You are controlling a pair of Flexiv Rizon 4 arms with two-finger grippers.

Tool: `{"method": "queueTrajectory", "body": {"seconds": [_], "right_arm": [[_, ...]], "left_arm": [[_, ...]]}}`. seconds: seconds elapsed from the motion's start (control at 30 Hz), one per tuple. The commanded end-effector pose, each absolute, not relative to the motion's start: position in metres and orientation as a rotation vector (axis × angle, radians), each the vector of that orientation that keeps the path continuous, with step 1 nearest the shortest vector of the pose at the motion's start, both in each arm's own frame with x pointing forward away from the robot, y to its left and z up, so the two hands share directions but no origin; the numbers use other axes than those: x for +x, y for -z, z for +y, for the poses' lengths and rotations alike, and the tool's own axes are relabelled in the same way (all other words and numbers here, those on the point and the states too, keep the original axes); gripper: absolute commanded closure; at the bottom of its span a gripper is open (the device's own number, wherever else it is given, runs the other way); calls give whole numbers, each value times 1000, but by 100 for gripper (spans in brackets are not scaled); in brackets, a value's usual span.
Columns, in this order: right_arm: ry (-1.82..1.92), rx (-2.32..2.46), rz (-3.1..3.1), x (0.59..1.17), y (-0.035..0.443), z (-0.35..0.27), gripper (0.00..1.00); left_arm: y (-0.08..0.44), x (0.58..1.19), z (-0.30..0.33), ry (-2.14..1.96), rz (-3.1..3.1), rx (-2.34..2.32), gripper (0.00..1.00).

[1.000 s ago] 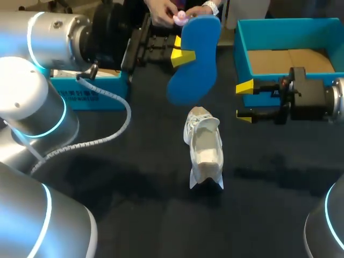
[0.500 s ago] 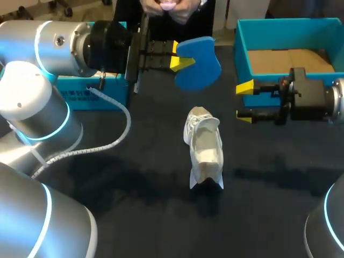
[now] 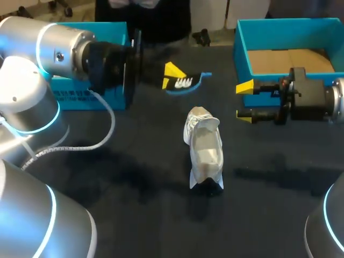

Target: Take the shoe out of the shoebox, open the shoe tongue, remove and reinsert the insole, then place the shoe into the shoebox

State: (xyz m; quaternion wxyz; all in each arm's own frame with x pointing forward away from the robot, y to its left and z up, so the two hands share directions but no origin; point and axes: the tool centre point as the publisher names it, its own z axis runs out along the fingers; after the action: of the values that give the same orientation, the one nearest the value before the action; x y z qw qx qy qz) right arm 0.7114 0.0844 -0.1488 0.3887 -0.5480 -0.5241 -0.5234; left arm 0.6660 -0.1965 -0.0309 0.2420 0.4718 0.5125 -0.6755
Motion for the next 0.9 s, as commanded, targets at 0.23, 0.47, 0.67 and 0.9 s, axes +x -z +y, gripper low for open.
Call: {"method": "queueTrajectory", "body": {"seconds": [0.23, 0.47, 0.67, 0.9], "right_arm": [[1331, -1396, -1333, 712, 149, 86, 0], [1331, -1396, -1333, 712, 149, 86, 0], [1331, -1396, -1333, 712, 149, 86, 0], [1331, -1396, -1333, 712, 149, 86, 0]], "left_arm": [[64, 675, -194, 1539, 1206, 1484, 100], [82, 680, -193, 1423, 1061, 1518, 100], [100, 682, -192, 1362, 1073, 1506, 100], [121, 686, -193, 1251, 1087, 1484, 100]]}}
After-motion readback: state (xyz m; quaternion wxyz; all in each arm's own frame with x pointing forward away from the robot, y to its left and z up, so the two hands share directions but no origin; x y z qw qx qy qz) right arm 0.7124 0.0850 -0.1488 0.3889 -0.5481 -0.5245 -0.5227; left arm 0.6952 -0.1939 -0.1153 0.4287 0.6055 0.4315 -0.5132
